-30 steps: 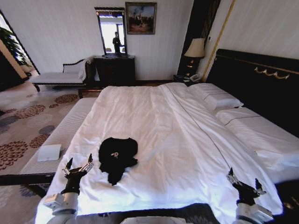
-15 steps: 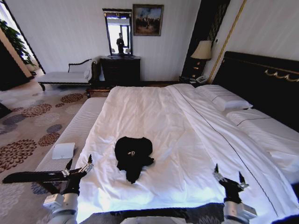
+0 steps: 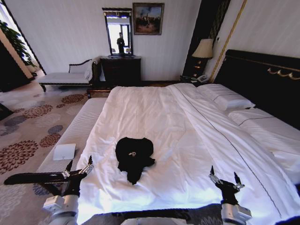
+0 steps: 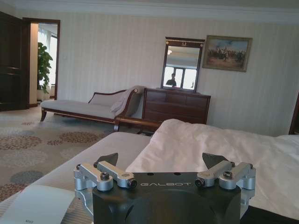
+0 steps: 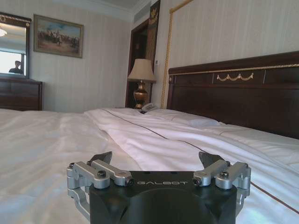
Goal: Fold the clothes on the bed.
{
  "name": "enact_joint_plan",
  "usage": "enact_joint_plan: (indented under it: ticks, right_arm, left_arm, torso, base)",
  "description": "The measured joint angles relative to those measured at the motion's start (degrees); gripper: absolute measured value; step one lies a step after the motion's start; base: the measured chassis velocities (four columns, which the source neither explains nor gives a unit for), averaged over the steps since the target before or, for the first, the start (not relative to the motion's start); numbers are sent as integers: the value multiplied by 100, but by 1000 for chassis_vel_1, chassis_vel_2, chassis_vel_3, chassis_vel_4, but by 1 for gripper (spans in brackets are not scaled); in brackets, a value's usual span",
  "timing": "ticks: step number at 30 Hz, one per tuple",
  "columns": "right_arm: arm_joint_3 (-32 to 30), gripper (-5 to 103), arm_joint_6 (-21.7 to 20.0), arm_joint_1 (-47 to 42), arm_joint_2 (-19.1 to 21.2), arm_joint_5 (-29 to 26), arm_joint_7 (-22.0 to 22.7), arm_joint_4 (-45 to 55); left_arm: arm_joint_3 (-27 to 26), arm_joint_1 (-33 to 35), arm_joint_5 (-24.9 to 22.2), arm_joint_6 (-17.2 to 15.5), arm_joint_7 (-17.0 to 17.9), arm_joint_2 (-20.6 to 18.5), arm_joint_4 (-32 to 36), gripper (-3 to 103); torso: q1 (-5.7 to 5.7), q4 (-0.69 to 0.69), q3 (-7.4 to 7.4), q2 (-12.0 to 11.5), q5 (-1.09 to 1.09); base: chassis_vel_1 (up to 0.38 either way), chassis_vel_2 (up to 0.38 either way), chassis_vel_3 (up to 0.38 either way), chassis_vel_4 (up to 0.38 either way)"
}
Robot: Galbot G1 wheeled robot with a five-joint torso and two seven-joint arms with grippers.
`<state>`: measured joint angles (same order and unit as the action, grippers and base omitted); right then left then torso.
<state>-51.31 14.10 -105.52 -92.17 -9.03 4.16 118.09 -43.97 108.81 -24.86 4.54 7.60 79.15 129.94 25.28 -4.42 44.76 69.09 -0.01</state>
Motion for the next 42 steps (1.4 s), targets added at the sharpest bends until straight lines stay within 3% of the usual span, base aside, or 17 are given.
enact_joint_plan:
  ticks: [13, 18, 23, 25, 28, 29, 33, 34, 35, 37, 38, 39, 42]
  right_arm:
    - [-45, 100, 144, 30, 3, -223, -243, 18]
    - [-21, 100, 64, -2, 3, -213, -238, 79]
    - [159, 100, -307, -48, 4, -797, -276, 396]
    - [341, 100, -878, -22, 121, -1481, -290, 756]
    - [549, 100, -1617, 170, 606, -1968, -229, 1053]
    - [549, 100, -1617, 170, 606, -1968, -229, 1053]
    - [731, 100, -2316, 568, 1275, -2442, -126, 1142]
    - [818, 100, -2485, 745, 1501, -2855, -112, 1094]
    - [818, 100, -2485, 745, 1501, -2855, -112, 1094]
    - [933, 100, -2740, 984, 1772, -3419, -139, 977]
    - [1038, 100, -3002, 1208, 1997, -3933, -205, 853]
    - [1038, 100, -3002, 1208, 1997, -3933, -205, 853]
    - [1296, 100, -3458, 1696, 2305, -4685, -220, 624]
  left_arm:
    - [6, 40, 4, -22, 7, -29, 52, 100]
    - [17, 35, 25, -22, 7, -25, 54, 100]
    - [18, 36, 30, -22, 5, -20, 43, 100]
    - [7, 68, 32, -14, -3, -3, 24, 100]
    - [-3, 107, 37, 2, -22, 26, 9, 100]
    - [-3, 107, 37, 2, -22, 26, 9, 100]
    - [26, 130, 52, 3, -74, 26, 2, 100]
    - [36, 152, 79, 8, -96, 21, 1, 100]
    - [36, 152, 79, 8, -96, 21, 1, 100]
    - [39, 183, 138, 23, -112, 21, 2, 100]
    - [31, 235, 183, 51, -124, 20, 2, 100]
    - [31, 235, 183, 51, -124, 20, 2, 100]
    - [-33, 342, 198, 108, -133, -9, 2, 100]
  torso:
    - [-1, 0, 0, 0, 2]
    - [3, 0, 1, -2, 2]
    - [5, -1, 1, -2, 0]
    - [-2, -1, -1, -1, 1]
    - [-4, 1, -1, 2, 1]
    - [-4, 1, -1, 2, 1]
    - [-2, 0, 0, 0, 1]
    - [1, 1, 1, -1, 2]
    - [1, 1, 1, -1, 2]
    - [2, 0, 1, -1, 3]
    - [2, 0, 1, -1, 2]
    - [2, 0, 1, -1, 2]
    - [0, 0, 0, 0, 3]
  base:
    - [-42, 75, 40, -70]
    - [-97, 108, 102, -103]
    - [-16, 29, 16, -29]
    - [0, 0, 0, 0]
    - [0, 0, 0, 0]
    - [0, 0, 0, 0]
    - [0, 0, 0, 0]
    - [0, 0, 0, 0]
    - [0, 0, 0, 0]
    - [0, 0, 0, 0]
    - [0, 0, 0, 0]
    - [0, 0, 0, 0]
    - [0, 0, 0, 0]
